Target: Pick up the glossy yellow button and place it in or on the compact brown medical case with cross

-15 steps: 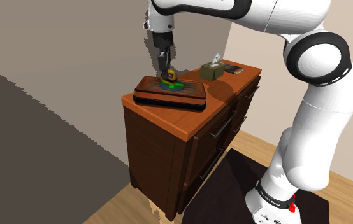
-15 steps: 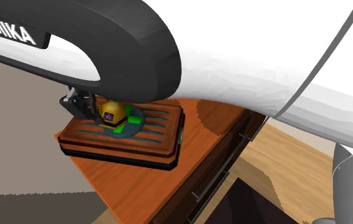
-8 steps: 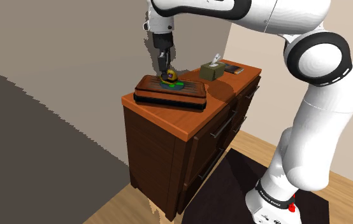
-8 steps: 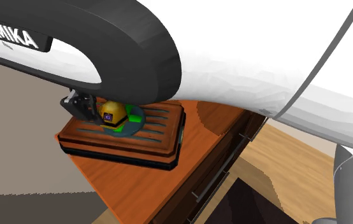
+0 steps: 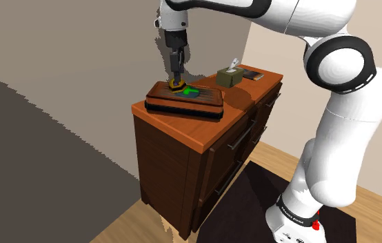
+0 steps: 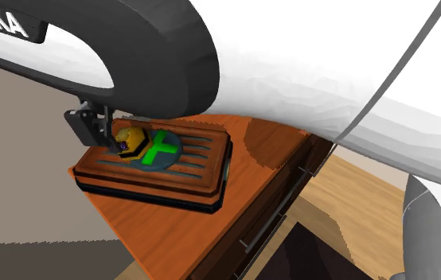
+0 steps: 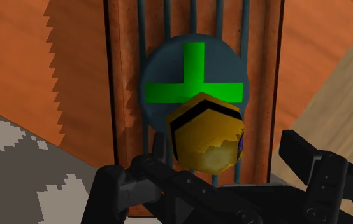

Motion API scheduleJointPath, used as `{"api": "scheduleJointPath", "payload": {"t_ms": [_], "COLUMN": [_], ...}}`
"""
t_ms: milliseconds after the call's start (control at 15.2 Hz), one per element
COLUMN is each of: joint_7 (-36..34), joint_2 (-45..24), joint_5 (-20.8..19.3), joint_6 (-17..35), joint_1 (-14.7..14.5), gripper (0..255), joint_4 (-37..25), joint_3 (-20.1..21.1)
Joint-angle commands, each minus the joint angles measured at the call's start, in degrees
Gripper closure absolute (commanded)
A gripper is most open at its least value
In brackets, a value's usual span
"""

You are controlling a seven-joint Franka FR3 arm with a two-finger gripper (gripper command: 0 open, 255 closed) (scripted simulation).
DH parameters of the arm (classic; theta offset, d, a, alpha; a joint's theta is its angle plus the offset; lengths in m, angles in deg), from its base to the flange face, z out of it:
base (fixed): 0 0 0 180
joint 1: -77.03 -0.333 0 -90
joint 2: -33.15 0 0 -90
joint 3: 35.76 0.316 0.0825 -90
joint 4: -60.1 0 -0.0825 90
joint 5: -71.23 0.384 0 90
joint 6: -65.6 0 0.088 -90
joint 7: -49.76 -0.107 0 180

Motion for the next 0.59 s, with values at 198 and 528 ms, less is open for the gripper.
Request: {"api": "scheduleJointPath", "payload": {"t_ms": [198,528], "joint_7": [0.2,0.2], "joint_2": [-4.0,-4.0], "joint_5": [-0.1,-0.1], "joint_6": [-6.8,-6.8], "joint_1": [-0.3,-0.3], "gripper": [0,0], "joint_4": [-10.8,-10.8], "joint_3": [0.1,0.1]}}
